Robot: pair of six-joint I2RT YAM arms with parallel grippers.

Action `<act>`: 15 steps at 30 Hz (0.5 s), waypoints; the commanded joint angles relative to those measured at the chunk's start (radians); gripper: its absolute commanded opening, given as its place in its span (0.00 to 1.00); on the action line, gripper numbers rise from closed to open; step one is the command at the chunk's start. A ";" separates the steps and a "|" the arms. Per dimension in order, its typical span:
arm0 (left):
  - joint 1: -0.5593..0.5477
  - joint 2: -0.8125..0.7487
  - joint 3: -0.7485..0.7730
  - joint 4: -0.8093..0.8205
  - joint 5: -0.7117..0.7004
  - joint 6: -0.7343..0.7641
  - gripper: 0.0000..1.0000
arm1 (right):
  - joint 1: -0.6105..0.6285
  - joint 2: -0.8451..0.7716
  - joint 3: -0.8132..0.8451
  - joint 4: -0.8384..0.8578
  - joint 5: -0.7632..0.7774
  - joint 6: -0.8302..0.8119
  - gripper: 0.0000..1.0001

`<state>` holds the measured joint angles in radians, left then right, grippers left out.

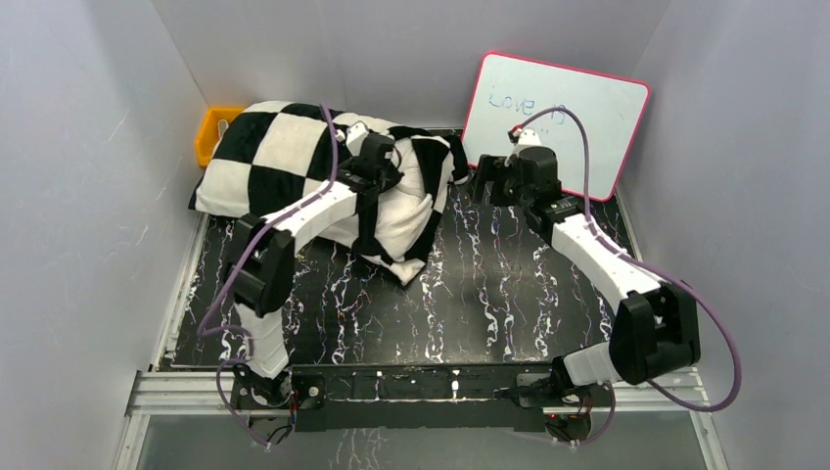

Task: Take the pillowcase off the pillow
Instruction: Remove the pillow from the pillowcase.

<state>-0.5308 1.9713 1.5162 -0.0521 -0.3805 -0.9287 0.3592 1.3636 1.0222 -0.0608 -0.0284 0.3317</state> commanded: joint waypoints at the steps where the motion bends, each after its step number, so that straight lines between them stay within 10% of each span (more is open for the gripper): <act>1: 0.060 -0.214 -0.111 -0.015 0.062 0.274 0.00 | -0.005 0.069 0.144 0.170 -0.111 -0.018 0.90; 15: 0.060 -0.404 -0.239 -0.029 0.021 0.285 0.00 | 0.235 0.365 0.572 -0.074 -0.064 -0.190 0.76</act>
<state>-0.5003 1.6554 1.2686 -0.0937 -0.2722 -0.6960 0.5594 1.6459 1.4857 -0.0124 -0.1604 0.2016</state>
